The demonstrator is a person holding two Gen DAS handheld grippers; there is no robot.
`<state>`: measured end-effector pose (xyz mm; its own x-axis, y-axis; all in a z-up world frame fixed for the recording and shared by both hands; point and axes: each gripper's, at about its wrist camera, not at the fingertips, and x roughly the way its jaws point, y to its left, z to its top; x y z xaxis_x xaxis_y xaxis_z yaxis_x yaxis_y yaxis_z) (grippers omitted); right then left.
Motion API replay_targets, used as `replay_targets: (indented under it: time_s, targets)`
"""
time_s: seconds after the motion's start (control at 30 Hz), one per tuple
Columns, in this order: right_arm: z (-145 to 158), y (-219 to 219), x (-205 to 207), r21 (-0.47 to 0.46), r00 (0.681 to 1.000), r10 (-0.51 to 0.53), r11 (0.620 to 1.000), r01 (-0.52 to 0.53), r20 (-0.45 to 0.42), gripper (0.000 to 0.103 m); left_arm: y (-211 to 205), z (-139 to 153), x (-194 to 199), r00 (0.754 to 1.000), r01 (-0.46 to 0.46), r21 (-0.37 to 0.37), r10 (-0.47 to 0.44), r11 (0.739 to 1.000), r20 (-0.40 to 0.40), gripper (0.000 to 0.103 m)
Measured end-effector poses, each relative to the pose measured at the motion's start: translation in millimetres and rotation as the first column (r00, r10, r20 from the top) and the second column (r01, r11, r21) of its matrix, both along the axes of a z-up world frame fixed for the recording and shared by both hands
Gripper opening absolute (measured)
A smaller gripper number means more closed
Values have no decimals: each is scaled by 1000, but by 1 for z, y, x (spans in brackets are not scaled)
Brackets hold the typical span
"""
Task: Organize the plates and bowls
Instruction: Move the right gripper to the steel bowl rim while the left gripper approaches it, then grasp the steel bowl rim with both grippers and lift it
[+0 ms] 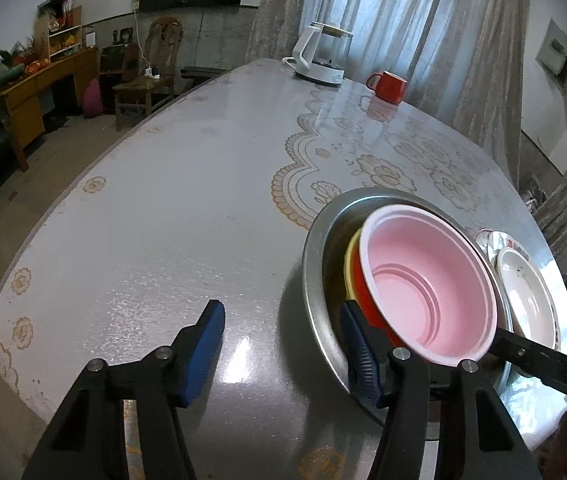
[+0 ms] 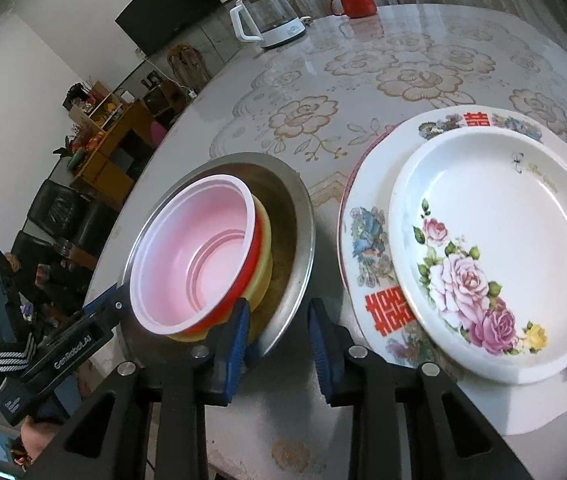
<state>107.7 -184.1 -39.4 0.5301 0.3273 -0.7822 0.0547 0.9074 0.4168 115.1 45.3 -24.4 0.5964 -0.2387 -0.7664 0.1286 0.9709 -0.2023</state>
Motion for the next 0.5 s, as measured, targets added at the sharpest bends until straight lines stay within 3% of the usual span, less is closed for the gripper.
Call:
replay_targets:
  time_s: [0.23, 0.43, 0.5]
  targets:
    - [2, 13, 1, -64, 1000, 27, 998, -27, 13, 28, -1, 0, -2, 1000, 30, -13, -30, 999, -3, 53]
    - [-2, 22, 3, -32, 998, 67, 997, -66, 8, 25, 0, 3, -8, 998, 60, 0, -60, 998, 4, 49]
    - [-2, 29, 4, -67, 997, 75, 995, -73, 30, 25, 1, 3, -10, 999, 51, 19, -51, 999, 14, 49]
